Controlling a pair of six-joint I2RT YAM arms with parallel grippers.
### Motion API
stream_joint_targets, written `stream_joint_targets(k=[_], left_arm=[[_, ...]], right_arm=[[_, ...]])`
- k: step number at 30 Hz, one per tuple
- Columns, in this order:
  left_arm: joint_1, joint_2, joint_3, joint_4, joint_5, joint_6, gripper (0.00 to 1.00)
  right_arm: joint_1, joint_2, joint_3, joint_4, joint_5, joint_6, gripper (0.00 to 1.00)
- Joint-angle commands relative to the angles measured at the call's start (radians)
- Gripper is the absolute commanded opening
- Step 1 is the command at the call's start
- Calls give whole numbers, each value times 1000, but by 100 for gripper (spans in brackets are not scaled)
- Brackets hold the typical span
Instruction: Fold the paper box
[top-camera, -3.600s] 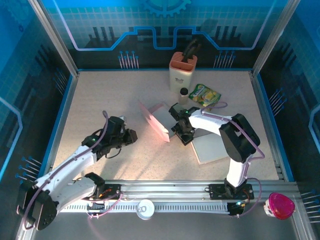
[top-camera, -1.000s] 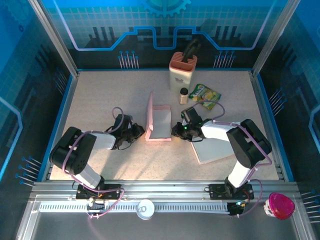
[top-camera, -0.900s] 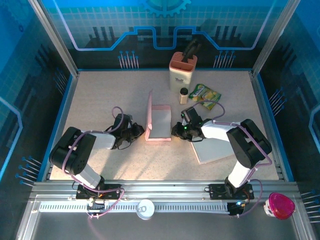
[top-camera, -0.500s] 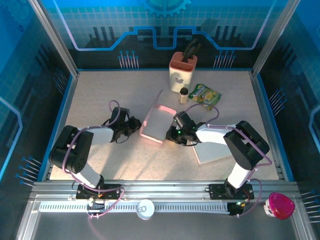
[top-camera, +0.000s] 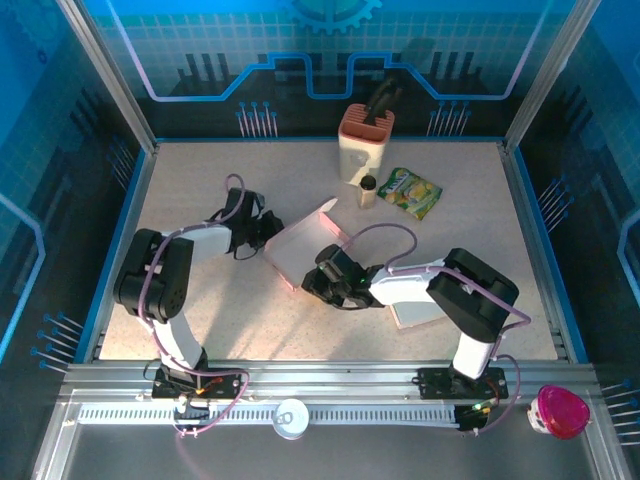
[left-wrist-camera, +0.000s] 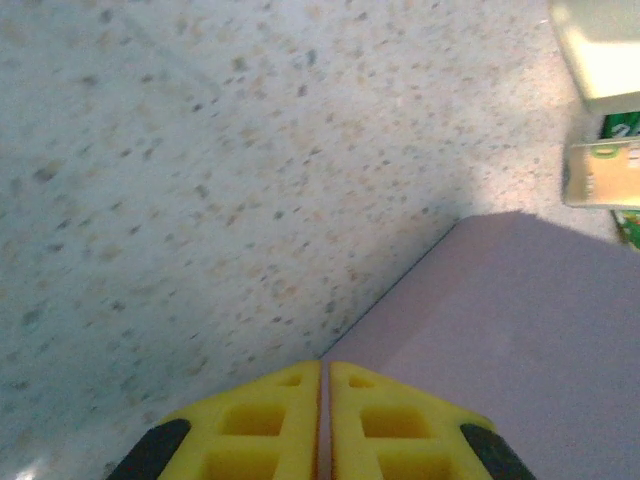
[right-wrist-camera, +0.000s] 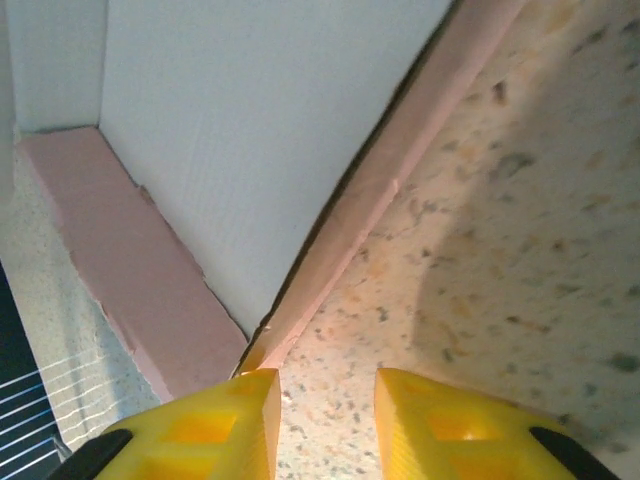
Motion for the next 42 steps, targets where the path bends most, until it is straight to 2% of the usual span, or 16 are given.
stream_joint_targets(k=[1, 4, 6, 12, 15, 19, 23, 26, 29, 33, 42], left_arm=[[7, 34, 77, -48, 74, 58, 11], [6, 40, 126, -85, 85, 86, 13], [7, 8, 140, -126, 49, 111, 15], [7, -167, 170, -298, -145, 155, 38], [7, -267, 173, -372, -241, 170, 44], [6, -414, 160, -482, -347, 191, 48], [0, -575, 105, -579, -372, 189, 49], [-19, -661, 65, -666, -336, 191, 48], [-72, -700, 27, -722, -312, 197, 47], [-160, -699, -17, -744, -360, 223, 50], [-170, -608, -15, -688, -415, 286, 52]], right_arm=[[31, 33, 37, 30, 36, 58, 33], [38, 31, 69, 5, 26, 56, 37], [40, -4, 50, -18, 52, 23, 41], [30, -196, 20, -219, 161, -227, 47], [10, -285, 29, -316, 176, -365, 47], [-78, -415, 37, -396, 157, -630, 47], [-265, -471, 125, -452, 9, -968, 49], [-388, -425, 236, -519, -101, -1181, 54], [-453, -325, 349, -574, -158, -1335, 57], [-460, -182, 471, -617, -177, -1481, 61], [-460, 33, 590, -567, -184, -1600, 67]])
